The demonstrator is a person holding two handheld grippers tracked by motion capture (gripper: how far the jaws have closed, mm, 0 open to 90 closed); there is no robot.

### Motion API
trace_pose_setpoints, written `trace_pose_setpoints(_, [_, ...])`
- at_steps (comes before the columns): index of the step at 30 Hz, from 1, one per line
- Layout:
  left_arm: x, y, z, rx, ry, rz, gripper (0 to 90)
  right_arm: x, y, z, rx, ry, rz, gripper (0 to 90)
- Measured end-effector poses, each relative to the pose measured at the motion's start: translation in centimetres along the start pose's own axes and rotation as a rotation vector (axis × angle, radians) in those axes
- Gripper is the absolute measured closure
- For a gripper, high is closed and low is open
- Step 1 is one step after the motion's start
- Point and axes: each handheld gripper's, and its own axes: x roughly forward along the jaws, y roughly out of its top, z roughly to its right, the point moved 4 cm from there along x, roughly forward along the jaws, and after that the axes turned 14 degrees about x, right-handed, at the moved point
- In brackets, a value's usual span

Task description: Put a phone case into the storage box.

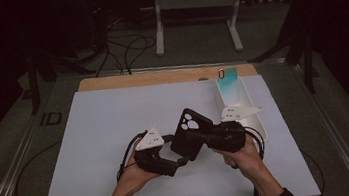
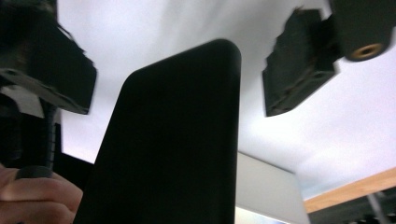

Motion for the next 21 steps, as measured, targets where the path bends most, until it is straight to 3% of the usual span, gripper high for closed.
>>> trace_pose_setpoints(4, [-0.06,0.05,0.19,-0.004,-0.055,0.023,25.1,-0.05,-0.07,-0.42,-0.015,0.047,-0.015,86.0])
trace_pose_setpoints(12, [-0.36,0.15,0.38,-0.002,-0.120,0.067,40.6,-0.05,-0.16,-0.88,-0.051,0.109,-0.032,85.9])
trace_pose_setpoints(18, [-0.52,-0.19,0.64,0.006,-0.157,0.076,56.8,-0.42,-0.04,-0.47,-0.069,0.099,-0.031,85.3])
trace_pose_setpoints(20, [-0.45,-0.35,0.75,0.016,-0.155,0.065,62.4,-0.49,-0.03,-0.38,-0.089,0.092,-0.036,81.0])
trace_pose_setpoints(21, [-0.40,-0.42,0.77,0.022,-0.153,0.058,67.7,-0.47,-0.05,-0.42,-0.102,0.070,-0.039,73.5])
